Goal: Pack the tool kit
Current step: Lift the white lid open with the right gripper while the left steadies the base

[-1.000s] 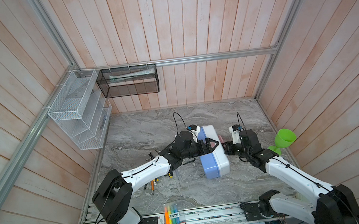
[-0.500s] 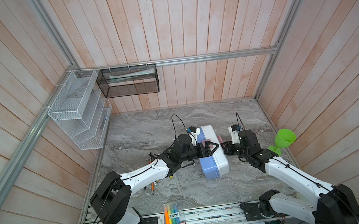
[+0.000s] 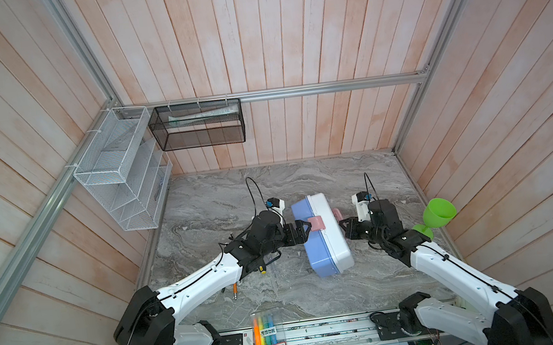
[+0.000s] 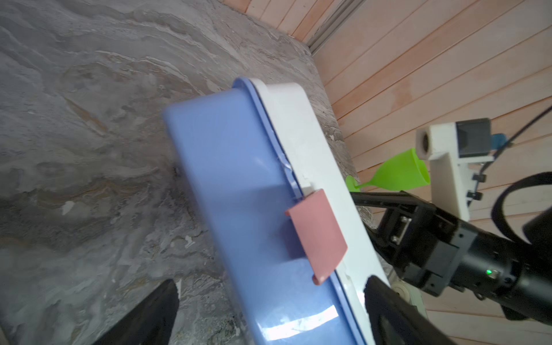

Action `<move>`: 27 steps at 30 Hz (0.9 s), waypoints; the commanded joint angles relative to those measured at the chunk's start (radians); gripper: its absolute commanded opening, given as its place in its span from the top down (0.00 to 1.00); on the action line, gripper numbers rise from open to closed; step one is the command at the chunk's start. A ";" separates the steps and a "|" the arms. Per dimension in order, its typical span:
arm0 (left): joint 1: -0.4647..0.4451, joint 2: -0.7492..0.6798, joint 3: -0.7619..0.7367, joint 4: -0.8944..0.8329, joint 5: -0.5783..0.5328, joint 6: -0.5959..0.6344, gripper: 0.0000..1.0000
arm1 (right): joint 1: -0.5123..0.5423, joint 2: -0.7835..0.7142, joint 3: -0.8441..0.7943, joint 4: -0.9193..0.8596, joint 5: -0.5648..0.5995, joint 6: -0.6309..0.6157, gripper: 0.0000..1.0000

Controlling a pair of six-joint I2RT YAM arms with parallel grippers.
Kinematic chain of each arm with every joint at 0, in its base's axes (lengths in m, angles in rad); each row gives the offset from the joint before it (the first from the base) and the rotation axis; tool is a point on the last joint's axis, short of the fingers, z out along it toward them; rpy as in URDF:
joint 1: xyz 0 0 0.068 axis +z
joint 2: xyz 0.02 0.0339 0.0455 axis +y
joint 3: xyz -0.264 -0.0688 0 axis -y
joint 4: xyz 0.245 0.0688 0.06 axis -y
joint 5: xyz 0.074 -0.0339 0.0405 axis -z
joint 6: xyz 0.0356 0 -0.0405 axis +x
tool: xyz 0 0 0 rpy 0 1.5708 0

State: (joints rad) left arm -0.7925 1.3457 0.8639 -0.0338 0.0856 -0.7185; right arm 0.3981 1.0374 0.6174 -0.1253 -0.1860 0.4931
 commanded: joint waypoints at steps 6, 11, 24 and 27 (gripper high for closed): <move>0.036 -0.082 -0.065 -0.053 -0.086 0.054 0.00 | 0.024 -0.038 0.075 0.060 -0.047 0.019 1.00; 0.052 -0.123 -0.135 -0.019 -0.099 0.048 0.00 | 0.081 -0.022 0.092 0.053 0.011 0.023 1.00; 0.055 -0.181 -0.242 0.034 -0.086 0.031 0.00 | 0.204 0.038 0.157 0.016 0.149 0.020 1.00; 0.055 -0.179 -0.258 0.036 -0.086 0.030 0.01 | 0.205 0.032 0.152 0.019 0.158 0.032 1.00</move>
State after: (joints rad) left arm -0.7422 1.1778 0.6319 -0.0265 -0.0002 -0.6888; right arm 0.6018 1.0691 0.7509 -0.1276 -0.0841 0.5240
